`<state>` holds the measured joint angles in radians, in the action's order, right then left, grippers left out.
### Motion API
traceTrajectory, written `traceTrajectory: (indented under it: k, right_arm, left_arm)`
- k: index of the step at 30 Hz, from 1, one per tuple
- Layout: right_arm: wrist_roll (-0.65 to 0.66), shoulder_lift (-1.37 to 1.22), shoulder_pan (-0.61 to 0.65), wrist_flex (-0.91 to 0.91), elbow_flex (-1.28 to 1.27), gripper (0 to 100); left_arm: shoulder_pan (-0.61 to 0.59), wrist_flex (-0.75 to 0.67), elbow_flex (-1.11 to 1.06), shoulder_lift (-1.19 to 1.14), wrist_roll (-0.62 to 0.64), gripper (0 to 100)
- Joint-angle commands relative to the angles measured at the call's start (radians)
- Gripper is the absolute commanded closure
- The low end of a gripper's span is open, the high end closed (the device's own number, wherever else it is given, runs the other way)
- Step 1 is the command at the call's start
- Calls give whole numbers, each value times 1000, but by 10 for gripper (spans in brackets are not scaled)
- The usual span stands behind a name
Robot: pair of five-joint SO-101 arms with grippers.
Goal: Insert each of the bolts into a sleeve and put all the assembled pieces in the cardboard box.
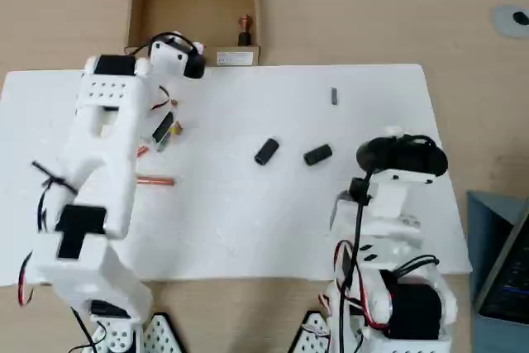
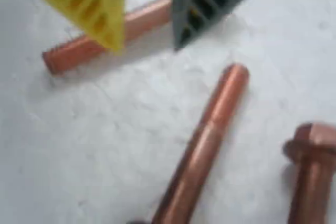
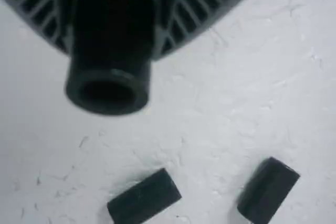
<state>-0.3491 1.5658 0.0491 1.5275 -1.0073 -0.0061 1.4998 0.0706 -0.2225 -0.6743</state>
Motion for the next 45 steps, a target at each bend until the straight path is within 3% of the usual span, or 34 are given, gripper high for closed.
traceTrajectory:
  k: [1, 17, 22, 26, 36, 41, 45]
  right_arm:
    - [-9, 5, -16, -25, -1, 989]
    - [-9, 4, -16, -25, -2, 989]
    - [-9, 4, -15, -25, -2, 989]
    - [-8, 4, -15, -25, -2, 989]
    - [-3, 4, -13, -25, -2, 989]
    - [-2, 7, -10, -25, 7, 989]
    - [-2, 12, -8, -23, 7, 989]
  left_arm:
    - [-11, 17, 153, -67, -25, 883]
    - [-14, 25, 408, -363, -193, 883]
    - [-14, 26, 491, -470, -193, 891]
    - [-8, 32, 526, -550, -195, 997]
    - [-6, 109, 545, -582, -187, 998]
    - [-11, 241, 724, -582, -121, 997]
    - [-15, 255, 822, -542, -86, 997]
